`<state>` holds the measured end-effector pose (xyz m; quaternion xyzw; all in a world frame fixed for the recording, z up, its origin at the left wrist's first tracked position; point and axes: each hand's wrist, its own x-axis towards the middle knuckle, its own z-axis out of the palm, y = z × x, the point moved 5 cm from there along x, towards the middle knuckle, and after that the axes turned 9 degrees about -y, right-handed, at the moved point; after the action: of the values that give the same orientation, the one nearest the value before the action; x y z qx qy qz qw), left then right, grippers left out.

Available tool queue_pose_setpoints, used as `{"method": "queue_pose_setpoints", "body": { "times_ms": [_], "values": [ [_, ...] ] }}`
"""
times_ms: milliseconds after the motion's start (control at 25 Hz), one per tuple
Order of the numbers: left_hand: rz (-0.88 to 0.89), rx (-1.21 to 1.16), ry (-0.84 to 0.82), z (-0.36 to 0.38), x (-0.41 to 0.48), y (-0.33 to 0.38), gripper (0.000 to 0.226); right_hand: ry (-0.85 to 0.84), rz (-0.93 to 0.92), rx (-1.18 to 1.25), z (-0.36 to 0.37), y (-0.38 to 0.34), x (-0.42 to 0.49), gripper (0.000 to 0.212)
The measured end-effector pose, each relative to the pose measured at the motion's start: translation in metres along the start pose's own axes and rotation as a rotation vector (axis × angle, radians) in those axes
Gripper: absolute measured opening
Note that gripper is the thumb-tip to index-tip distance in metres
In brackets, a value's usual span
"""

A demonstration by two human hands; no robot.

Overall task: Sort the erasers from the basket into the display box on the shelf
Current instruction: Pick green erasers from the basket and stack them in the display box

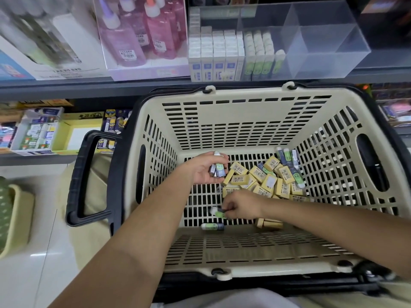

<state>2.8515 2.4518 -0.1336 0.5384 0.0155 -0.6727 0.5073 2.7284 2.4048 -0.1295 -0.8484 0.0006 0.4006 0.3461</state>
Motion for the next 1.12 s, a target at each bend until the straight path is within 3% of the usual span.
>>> {"method": "queue_pose_setpoints", "body": {
  "times_ms": [240,440,720,800,920,1120],
  "values": [
    [0.018,-0.030,-0.003,-0.001,-0.002,0.004,0.015,-0.086,-0.001,-0.368,0.023,-0.026,0.022,0.023],
    [0.021,-0.040,0.001,-0.003,-0.001,0.004,0.014,-0.076,0.032,-0.390,0.022,-0.024,0.026,0.025],
    [0.028,-0.049,0.003,-0.004,0.000,0.004,0.013,-0.014,0.083,-0.478,0.017,-0.009,0.023,0.052],
    [0.033,-0.054,0.000,-0.004,-0.001,0.005,0.013,-0.018,0.056,-0.515,0.019,-0.013,0.025,0.045],
    [0.043,-0.081,0.007,-0.006,-0.001,0.006,0.015,0.066,0.037,-0.342,-0.003,-0.012,0.018,0.029],
    [0.012,-0.152,-0.017,-0.012,-0.002,0.001,0.028,0.310,0.166,0.130,-0.063,0.017,-0.024,0.026]
  ]
}}
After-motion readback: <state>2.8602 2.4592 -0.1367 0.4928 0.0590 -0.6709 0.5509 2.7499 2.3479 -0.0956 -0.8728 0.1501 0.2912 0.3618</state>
